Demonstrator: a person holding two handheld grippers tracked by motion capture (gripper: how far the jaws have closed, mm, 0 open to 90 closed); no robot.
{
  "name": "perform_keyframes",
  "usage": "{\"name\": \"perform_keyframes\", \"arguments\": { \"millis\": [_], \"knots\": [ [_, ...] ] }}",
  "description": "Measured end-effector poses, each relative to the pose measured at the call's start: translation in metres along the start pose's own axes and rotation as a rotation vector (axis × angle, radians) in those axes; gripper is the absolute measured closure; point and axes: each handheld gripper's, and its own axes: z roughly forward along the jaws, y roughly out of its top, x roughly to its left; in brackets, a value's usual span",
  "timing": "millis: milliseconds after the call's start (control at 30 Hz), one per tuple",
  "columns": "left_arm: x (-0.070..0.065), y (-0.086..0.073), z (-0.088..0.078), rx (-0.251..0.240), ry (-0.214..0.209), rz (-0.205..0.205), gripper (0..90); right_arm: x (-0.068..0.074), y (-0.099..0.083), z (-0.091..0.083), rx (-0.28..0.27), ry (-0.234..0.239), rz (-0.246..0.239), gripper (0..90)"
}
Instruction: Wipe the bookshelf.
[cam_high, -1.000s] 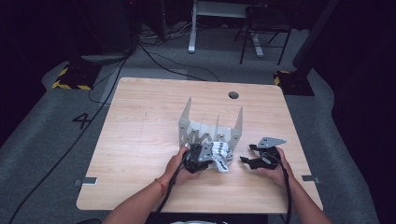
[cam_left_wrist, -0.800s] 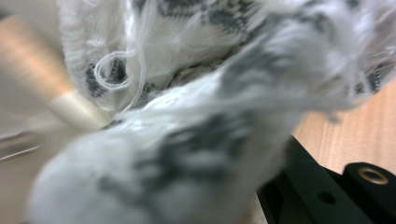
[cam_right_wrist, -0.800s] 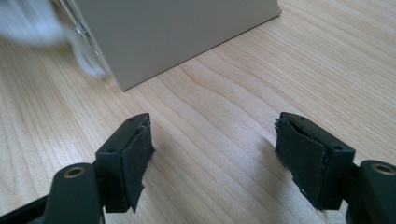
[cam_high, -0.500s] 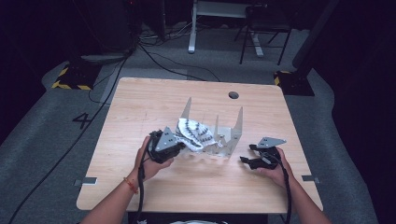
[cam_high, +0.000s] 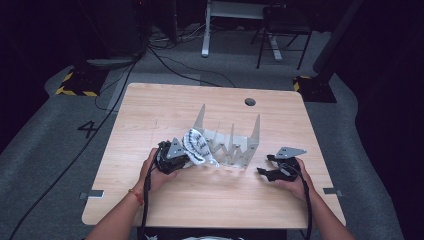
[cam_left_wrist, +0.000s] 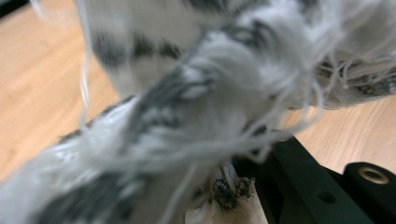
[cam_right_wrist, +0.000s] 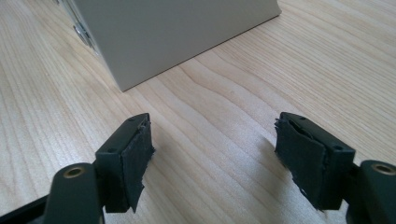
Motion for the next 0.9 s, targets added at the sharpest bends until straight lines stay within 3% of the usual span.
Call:
{"name": "perform_keyframes", "arguments": {
  "millis": [100, 200, 233, 367, 533, 600, 767, 900],
  "knots": [
    [0.001, -0.005, 0.006, 0.034, -0.010, -0.006, 77.5, 0.000, 0.000, 0.000, 0.003, 0.002, -0.001, 27.7],
    [0.000, -0.011, 0.014, 0.100, -0.015, 0.007, 77.6, 0.002, 0.002, -0.003, 0.028, 0.017, -0.015, 34.3],
    [0.000, -0.013, 0.014, 0.090, -0.019, 0.004, 77.6, 0.002, 0.003, -0.005, 0.030, 0.022, -0.023, 35.0],
    [0.000, -0.013, 0.013, 0.097, -0.029, 0.005, 77.5, 0.009, 0.016, -0.022, -0.044, 0.058, -0.047, 42.8],
    [-0.004, -0.014, 0.007, 0.119, -0.047, 0.016, 77.5, 0.022, 0.044, -0.054, -0.159, 0.063, -0.117, 49.2],
    [-0.006, -0.015, 0.005, 0.122, -0.055, 0.016, 77.5, 0.028, 0.055, -0.065, -0.181, 0.048, -0.148, 50.6],
    [-0.012, -0.021, -0.006, 0.133, -0.078, 0.029, 77.4, 0.038, 0.080, -0.088, -0.255, 0.067, -0.182, 52.1],
    [-0.016, -0.028, -0.016, 0.137, -0.102, 0.022, 77.4, 0.044, 0.095, -0.096, -0.265, 0.077, -0.223, 53.7]
  ]
}}
